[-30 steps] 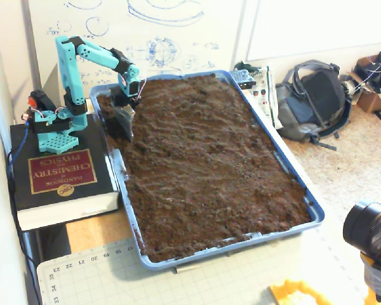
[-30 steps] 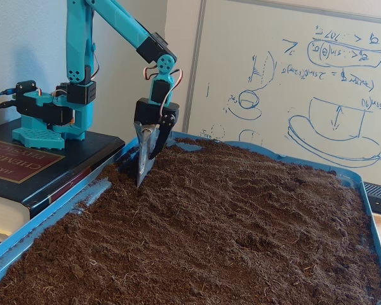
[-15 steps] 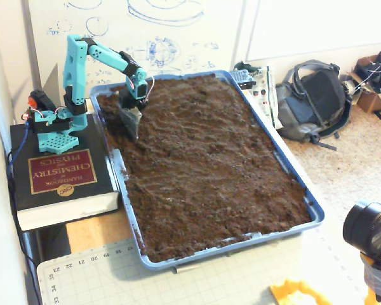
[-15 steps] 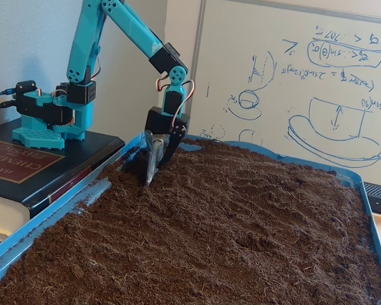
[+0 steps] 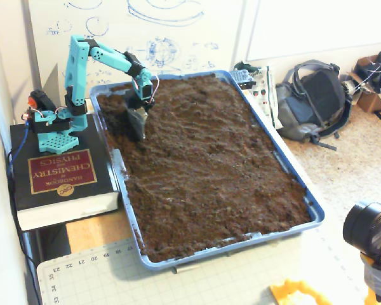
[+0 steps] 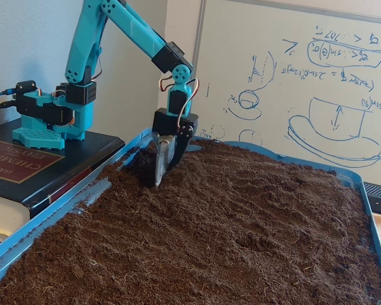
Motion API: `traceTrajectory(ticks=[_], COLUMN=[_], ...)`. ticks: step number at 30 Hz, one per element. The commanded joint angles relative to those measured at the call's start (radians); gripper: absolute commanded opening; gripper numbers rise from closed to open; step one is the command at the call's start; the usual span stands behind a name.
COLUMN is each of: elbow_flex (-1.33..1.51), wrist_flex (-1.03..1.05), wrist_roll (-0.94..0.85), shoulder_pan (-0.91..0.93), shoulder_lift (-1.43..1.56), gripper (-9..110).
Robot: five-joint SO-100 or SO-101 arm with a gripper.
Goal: Build a berm.
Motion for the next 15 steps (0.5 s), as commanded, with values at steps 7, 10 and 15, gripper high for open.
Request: traceTrajectory(ticks=[7, 10, 15], elbow_flex=[-0.120, -0.121, -0.123], wrist_flex=[-0.040, -0.040, -0.041], wrist_roll=[0.006, 0.006, 0.006], shoulder_pan=[0.084, 0.098, 0.109], shoulder_lift=[0.031, 0.031, 0.031], gripper=[0, 0, 0])
